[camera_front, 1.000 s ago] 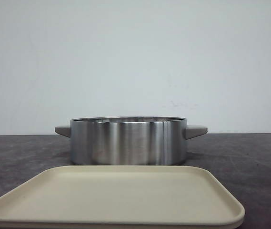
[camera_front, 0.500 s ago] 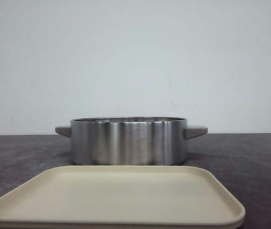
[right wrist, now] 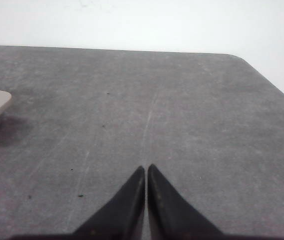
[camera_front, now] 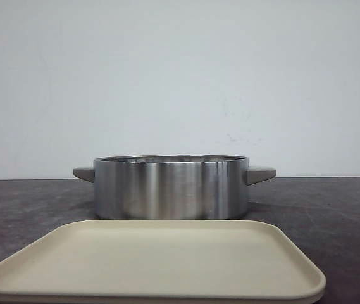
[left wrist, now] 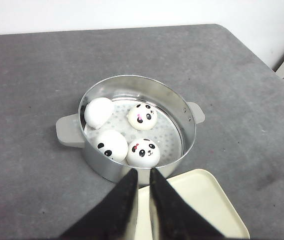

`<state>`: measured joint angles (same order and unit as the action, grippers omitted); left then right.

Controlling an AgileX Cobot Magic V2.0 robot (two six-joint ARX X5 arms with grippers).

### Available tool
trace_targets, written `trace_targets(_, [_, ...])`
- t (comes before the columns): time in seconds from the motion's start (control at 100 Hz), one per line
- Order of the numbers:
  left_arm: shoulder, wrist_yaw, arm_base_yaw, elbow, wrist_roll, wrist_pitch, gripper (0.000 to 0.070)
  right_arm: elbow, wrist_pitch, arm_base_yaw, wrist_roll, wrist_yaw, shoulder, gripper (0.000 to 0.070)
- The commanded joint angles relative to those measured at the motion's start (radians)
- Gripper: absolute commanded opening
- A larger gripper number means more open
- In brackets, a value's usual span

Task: Steam buns

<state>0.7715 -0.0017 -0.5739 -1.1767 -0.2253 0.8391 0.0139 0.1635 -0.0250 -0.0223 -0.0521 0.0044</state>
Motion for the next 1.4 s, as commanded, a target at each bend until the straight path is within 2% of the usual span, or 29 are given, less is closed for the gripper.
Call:
trace_targets(0.0, [0.005,-0.002,-0.005,-0.011,-0.003,-0.008,0.0000,-0.002,-0.005,0.001,0.007,0.000,-0.001,0.0007])
trace_targets(1.18, [0.005,-0.004,-0.005,-0.011,0.010,-0.010,0.0000,-0.002,-0.005,0.001,0.007,0.000,-0.001,0.0007])
trace_targets(1.27, [0.005,-0.024,-0.005,-0.011,0.041,-0.027,0.0000,-0.002,-0.006,0.001,0.007,0.000,-0.001,0.0007])
trace_targets(1.39, [0.006,-0.119,-0.005,-0.011,0.075,-0.087,0.0000,-0.002,-0.006,0.001,0.007,0.000,-0.001,0.0007])
